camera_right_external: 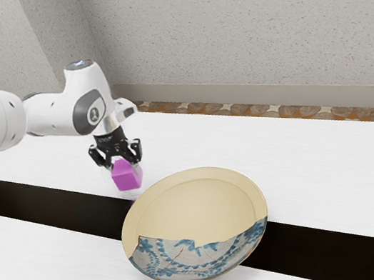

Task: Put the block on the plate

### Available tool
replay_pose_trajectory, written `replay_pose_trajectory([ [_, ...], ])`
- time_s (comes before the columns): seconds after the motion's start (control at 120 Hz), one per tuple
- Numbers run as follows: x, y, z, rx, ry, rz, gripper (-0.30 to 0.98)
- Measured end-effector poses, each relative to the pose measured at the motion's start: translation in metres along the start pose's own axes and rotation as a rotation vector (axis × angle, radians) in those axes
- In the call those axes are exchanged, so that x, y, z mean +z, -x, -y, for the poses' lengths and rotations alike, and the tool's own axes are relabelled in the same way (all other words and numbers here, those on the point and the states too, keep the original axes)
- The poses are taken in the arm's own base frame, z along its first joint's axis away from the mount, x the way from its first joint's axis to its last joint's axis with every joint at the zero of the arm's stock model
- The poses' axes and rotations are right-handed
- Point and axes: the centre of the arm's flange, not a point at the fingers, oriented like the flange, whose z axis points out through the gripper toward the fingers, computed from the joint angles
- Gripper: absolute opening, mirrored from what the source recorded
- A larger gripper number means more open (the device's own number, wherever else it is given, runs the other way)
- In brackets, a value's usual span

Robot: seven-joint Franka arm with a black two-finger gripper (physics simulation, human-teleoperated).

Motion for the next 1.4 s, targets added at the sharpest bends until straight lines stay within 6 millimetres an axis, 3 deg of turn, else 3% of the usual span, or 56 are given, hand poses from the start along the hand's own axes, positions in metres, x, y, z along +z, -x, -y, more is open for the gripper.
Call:
replay_pose_trajectory([
  [0.175,-0.055,0.016,-0.037,0.033,0.031,-0.061,0.29],
  [0.233,-0.066,0.03,-0.06,0.05,0.046,-0.057,0.3],
  [0.392,-0.072,0.079,-0.116,0.077,0.078,-0.015,0.3],
  [0.5,-0.057,0.116,-0.128,0.048,0.078,0.02,0.32],
  [0.642,-0.041,0.14,-0.147,-0.002,0.086,0.033,0.34],
  [0.775,-0.03,0.141,-0.149,-0.071,0.096,0.028,0.4],
  [1.017,-0.047,0.136,-0.151,-0.152,0.12,-0.007,0.59],
  [1.092,-0.068,0.118,-0.139,-0.171,0.122,-0.034,0.62],
  [1.233,-0.099,0.082,-0.091,-0.171,0.097,-0.074,0.65],
  [1.325,-0.114,0.076,-0.075,-0.119,0.076,-0.095,0.67],
  [1.4,-0.138,0.08,-0.065,-0.064,0.057,-0.124,0.67],
])
